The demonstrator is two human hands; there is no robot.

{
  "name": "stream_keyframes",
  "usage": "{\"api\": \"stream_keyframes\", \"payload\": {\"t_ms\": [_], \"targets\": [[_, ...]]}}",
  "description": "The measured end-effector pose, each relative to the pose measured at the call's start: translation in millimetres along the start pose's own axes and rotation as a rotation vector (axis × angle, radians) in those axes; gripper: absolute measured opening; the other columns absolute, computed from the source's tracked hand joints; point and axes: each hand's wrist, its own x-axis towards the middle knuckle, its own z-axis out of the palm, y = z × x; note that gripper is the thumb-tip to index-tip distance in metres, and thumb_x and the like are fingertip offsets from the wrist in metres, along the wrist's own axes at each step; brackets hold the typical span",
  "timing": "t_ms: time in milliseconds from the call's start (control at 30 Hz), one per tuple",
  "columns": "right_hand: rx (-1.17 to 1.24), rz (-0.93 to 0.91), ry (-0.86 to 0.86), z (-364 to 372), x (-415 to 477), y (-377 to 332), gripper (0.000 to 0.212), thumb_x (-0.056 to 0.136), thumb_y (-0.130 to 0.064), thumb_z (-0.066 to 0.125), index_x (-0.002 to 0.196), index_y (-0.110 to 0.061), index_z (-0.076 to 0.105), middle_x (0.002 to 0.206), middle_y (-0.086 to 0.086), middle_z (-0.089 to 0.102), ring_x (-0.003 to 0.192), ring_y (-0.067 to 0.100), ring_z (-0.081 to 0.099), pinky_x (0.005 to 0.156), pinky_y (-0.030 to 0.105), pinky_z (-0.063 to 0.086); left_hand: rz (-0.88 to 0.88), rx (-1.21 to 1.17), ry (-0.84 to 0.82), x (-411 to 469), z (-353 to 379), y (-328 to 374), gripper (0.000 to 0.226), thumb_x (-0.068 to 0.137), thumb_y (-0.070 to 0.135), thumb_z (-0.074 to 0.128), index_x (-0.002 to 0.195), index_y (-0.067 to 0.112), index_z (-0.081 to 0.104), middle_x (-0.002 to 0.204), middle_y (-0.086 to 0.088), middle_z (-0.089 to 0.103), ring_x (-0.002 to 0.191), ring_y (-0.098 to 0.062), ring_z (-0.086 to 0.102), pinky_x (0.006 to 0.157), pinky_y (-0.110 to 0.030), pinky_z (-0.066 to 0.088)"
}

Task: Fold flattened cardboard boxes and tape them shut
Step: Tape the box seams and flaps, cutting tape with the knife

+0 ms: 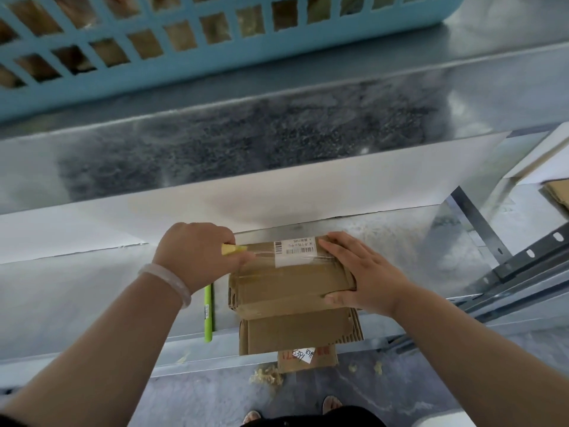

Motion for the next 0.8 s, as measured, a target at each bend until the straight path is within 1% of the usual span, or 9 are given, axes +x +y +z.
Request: {"api": "stream_keyframes", "payload": {"t_ms": [67,167,233,333,433,533,667,733,800], "targets": [[-0.006,0.009,-0.004,-0.8,-0.1,-1.6,0.099,0.078,-0.063,0.068,0.154,-0.042,0.008,0.155,-0.026,-0.002,0.144,0.002,0.004,0.110,0.022,0.008,0.034,0.006,0.024,-3.9,3.2,-8.9,0.067,0.075,0.085,0.022,0.070,0.031,0.060,0.061,0.013,0.057,0.063,-0.005,0.054,0.067,-0.029,0.046],[-0.011,0.021,-0.009,-1.8,-1.0,-3.3,0.100,0.077,-0.063,0.068,0.153,-0.043,0.007,0.154,-0.028,-0.003,0.144,0.002,0.006,0.111,0.022,0.009,0.027,-0.174,0.043,-11.9,6.0,-28.7,0.078,0.065,0.094,0.012,0.068,0.033,0.061,0.062,0.013,0.059,0.064,-0.004,0.055,0.066,-0.027,0.045],[-0.017,0.033,-0.011,-2.8,-0.6,-3.9,0.102,0.076,-0.064,0.068,0.153,-0.044,0.004,0.155,-0.028,-0.003,0.144,0.001,0.005,0.112,0.023,0.008,0.010,-0.269,0.023,-16.8,7.3,-37.1,0.073,0.065,0.092,0.020,0.068,0.032,0.062,0.064,0.013,0.060,0.065,-0.003,0.055,0.066,-0.025,0.044],[-0.031,0.049,-0.026,-3.2,1.2,-5.2,0.105,0.075,-0.066,0.068,0.153,-0.045,0.001,0.155,-0.029,-0.004,0.144,0.001,0.006,0.114,0.025,0.009,-0.005,-0.157,0.019,-23.3,7.7,-30.6,0.066,0.073,0.084,0.029,0.068,0.027,0.062,0.062,0.008,0.059,0.064,-0.007,0.054,0.067,-0.029,0.042],[-0.034,0.058,-0.040,-3.7,2.5,-4.7,0.107,0.072,-0.069,0.067,0.152,-0.046,0.001,0.155,-0.029,-0.004,0.145,0.003,0.009,0.118,0.033,0.017,-0.088,-0.092,0.017,-22.7,6.8,-20.4,0.064,0.079,0.079,0.034,0.063,0.021,0.056,0.059,0.006,0.056,0.063,-0.008,0.053,0.067,-0.031,0.040],[-0.040,0.062,-0.056,-4.8,3.6,-4.4,0.108,0.070,-0.070,0.067,0.153,-0.046,0.001,0.154,-0.030,-0.004,0.144,0.004,0.012,0.120,0.035,0.021,-0.201,-0.064,-0.080,-18.5,6.0,-24.4,0.058,0.080,0.076,0.042,0.064,0.021,0.057,0.063,0.009,0.058,0.065,-0.007,0.052,0.070,-0.031,0.041],[-0.050,0.066,-0.058,-4.8,4.5,-5.0,0.108,0.070,-0.070,0.067,0.153,-0.045,0.002,0.154,-0.032,-0.005,0.144,0.003,0.012,0.118,0.033,0.019,-0.268,-0.158,-0.196,-19.3,11.3,-32.2,0.067,0.077,0.080,0.041,0.068,0.017,0.061,0.066,0.004,0.062,0.068,-0.012,0.058,0.070,-0.032,0.047],[-0.057,0.073,-0.052,-5.3,4.0,-3.6,0.109,0.070,-0.070,0.068,0.153,-0.044,0.002,0.154,-0.032,-0.004,0.144,0.003,0.011,0.117,0.030,0.017,-0.244,-0.173,-0.170,-21.8,14.6,-34.4,0.068,0.079,0.078,0.038,0.068,0.015,0.061,0.064,0.004,0.061,0.067,-0.012,0.058,0.069,-0.031,0.047],[-0.066,0.081,-0.050,-7.4,3.4,-2.1,0.111,0.068,-0.069,0.070,0.153,-0.043,0.003,0.155,-0.031,-0.002,0.145,0.004,0.012,0.117,0.029,0.016,-0.216,-0.266,-0.144,-24.1,16.1,-39.0,0.061,0.082,0.073,0.043,0.067,0.017,0.061,0.061,0.005,0.059,0.065,-0.011,0.056,0.064,-0.028,0.044]]}}
